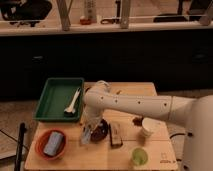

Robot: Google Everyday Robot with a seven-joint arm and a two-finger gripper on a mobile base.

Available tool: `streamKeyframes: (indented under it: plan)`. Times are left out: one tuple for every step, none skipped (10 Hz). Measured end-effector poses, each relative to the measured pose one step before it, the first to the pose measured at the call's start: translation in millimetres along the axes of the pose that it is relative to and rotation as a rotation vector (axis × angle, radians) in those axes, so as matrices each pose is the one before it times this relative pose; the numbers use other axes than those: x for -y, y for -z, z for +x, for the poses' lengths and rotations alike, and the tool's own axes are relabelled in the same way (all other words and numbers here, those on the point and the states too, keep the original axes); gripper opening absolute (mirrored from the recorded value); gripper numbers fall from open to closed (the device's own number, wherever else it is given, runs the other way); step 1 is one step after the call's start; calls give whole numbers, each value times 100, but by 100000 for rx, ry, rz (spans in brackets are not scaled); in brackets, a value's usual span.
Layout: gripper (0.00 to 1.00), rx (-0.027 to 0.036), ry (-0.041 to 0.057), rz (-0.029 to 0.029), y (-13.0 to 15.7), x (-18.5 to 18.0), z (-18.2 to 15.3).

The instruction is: Wipe purple bowl with towel

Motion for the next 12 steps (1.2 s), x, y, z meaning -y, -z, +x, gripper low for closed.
streamKeyframes:
  plan:
    - [0,-40,-2113,-555,247,-1512,309]
    - [0,-379,-1761,-522,163,-889,332]
    - [0,-520,-1358,8,120,-310,298]
    - [0,-685,-1575,695,212,-230,477]
    - [0,-676,-1272,732,202,-167,513]
    - [0,-537,-301,602,116,338,282]
    - [0,-282,-225,348,64,263,162]
    - [0,-646,-490,377,140,176,391]
    - [0,-130,7,161,45,182,69]
    - [0,-137,128,108,9,236,63]
    - [0,-167,88,190,-10,320,99]
    - [0,-104,-79,78,30,18,32]
